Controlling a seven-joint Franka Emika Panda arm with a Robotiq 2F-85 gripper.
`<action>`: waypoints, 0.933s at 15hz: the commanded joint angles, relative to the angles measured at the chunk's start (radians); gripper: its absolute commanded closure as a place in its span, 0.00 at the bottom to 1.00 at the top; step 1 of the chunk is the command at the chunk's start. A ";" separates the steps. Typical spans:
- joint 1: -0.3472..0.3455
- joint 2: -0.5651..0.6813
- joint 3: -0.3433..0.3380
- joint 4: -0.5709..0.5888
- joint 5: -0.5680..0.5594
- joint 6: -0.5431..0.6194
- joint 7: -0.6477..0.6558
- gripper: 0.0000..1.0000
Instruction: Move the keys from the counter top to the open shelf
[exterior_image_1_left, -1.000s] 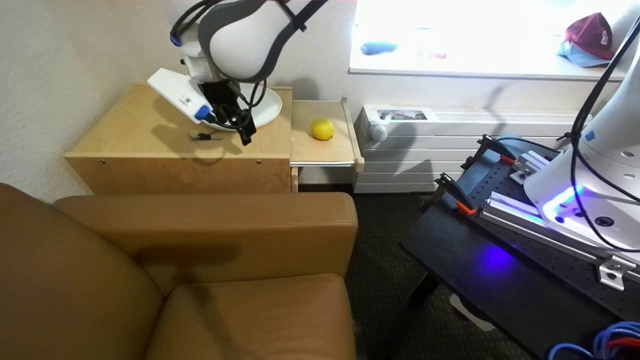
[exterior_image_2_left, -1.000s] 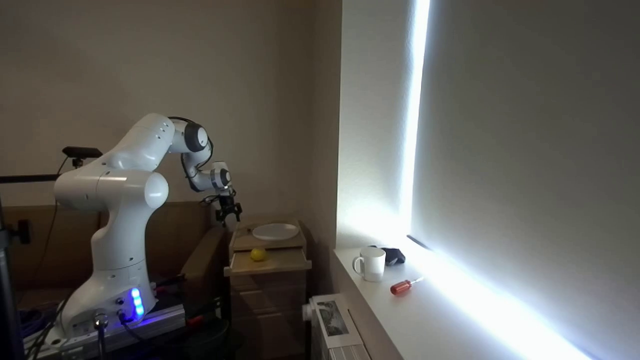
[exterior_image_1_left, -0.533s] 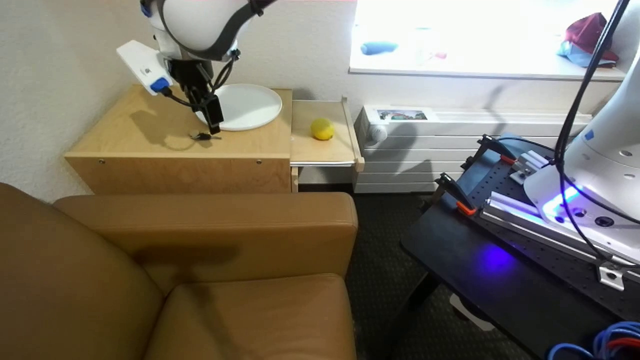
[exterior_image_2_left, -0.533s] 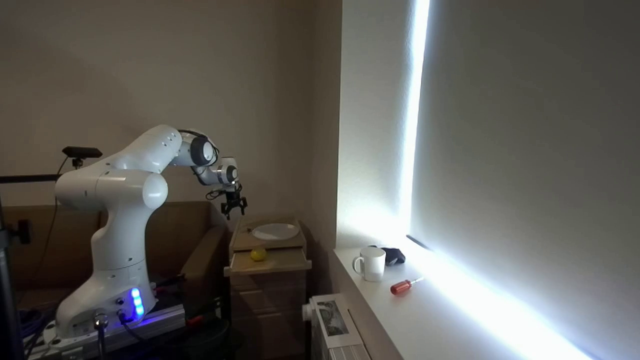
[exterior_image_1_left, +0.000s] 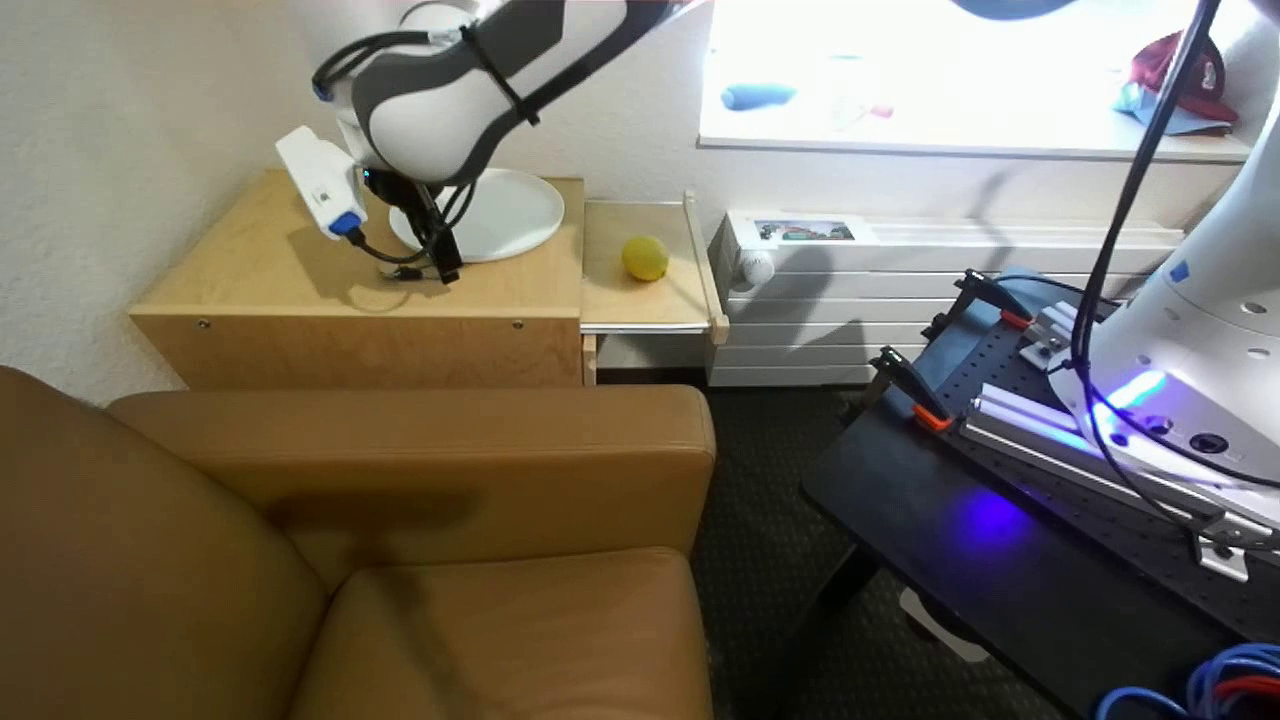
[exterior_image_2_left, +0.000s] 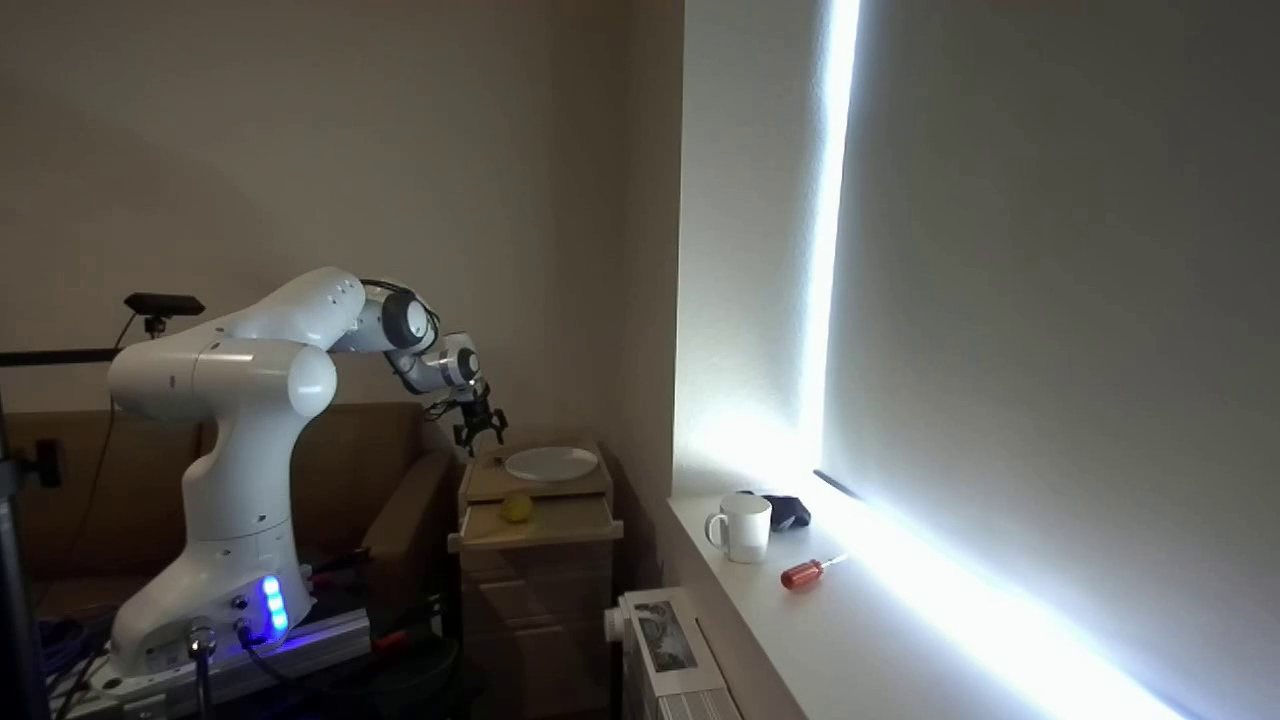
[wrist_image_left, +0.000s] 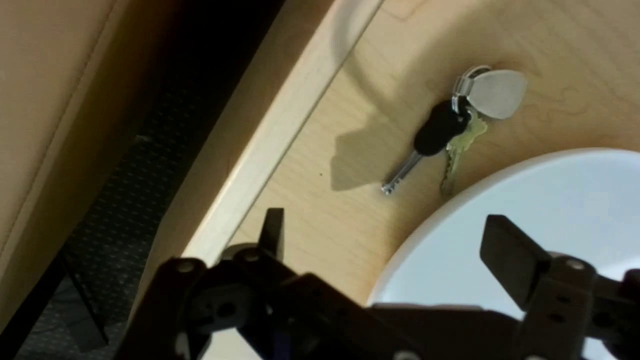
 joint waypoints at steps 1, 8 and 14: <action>0.004 0.116 -0.008 0.162 0.009 -0.022 0.082 0.00; -0.032 0.230 0.006 0.386 0.061 -0.044 0.108 0.00; -0.033 0.210 0.001 0.373 0.064 -0.097 0.119 0.00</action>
